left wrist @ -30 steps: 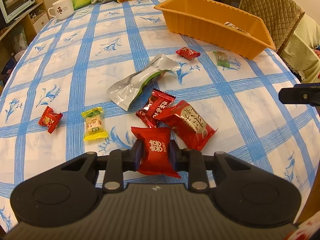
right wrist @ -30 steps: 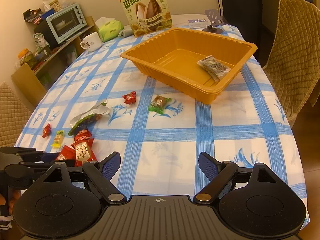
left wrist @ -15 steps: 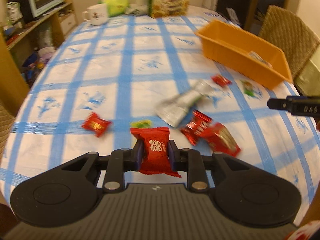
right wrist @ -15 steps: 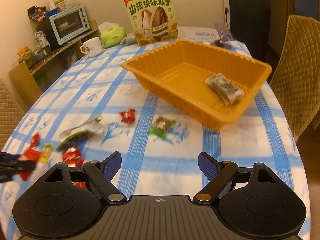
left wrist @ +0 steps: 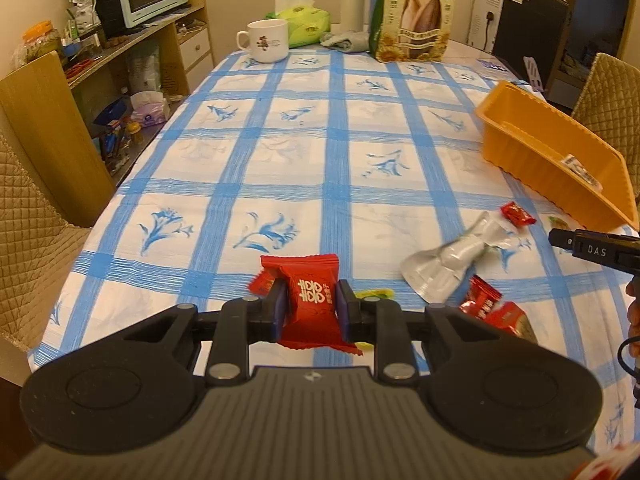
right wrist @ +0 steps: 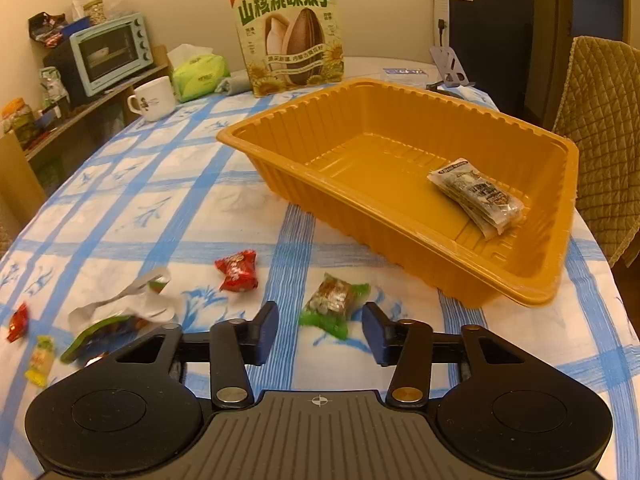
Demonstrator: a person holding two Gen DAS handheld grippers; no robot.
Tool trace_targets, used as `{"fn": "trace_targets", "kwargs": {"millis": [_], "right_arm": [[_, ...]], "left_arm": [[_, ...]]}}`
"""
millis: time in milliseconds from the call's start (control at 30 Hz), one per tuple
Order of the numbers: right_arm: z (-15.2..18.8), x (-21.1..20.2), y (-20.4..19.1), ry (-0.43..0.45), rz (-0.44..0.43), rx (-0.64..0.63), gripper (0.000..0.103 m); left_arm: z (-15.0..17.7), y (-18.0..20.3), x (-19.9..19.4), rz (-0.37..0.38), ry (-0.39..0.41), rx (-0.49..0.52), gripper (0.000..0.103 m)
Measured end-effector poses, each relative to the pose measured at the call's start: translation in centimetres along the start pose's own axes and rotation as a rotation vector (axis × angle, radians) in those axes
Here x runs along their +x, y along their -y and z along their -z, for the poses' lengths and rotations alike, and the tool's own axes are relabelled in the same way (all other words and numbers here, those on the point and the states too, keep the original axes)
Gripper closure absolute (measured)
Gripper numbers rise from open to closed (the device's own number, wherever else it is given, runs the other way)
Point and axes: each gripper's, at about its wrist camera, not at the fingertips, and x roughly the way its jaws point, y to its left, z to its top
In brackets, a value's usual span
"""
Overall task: Organize snacks
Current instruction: 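Carry the red candy toward the tray with the left gripper while the right gripper grasps a green-wrapped candy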
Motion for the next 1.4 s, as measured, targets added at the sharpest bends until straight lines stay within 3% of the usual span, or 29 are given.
{"fn": "trace_targets", "kwargs": {"millis": [233, 300, 400, 833, 1133, 1400], "right_arm": [[-0.1, 1.2, -0.5, 0.018, 0.057, -0.023, 0.068], [-0.1, 1.3, -0.7, 0.018, 0.066, -0.045, 0.077], [-0.1, 1.2, -0.6, 0.014, 0.063, -0.064, 0.08], [-0.7, -3.7, 0.2, 0.032, -0.048, -0.053, 0.082], [-2.5, -8.5, 1.5, 0.074, -0.121, -0.034, 0.082], [-5.6, -9.8, 3.7, 0.099, -0.162, -0.02, 0.082]], "left_arm": [[-0.2, -0.3, 0.3, -0.008, -0.005, -0.002, 0.08], [-0.3, -0.3, 0.4, -0.008, -0.006, 0.0, 0.08], [-0.3, -0.3, 0.5, -0.005, -0.008, 0.003, 0.08], [-1.8, 2.1, -0.3, 0.065, 0.027, 0.041, 0.08], [-4.3, 7.4, -1.5, 0.184, 0.08, 0.107, 0.08], [-7.6, 12.7, -1.3, 0.261, 0.129, 0.167, 0.08]]}}
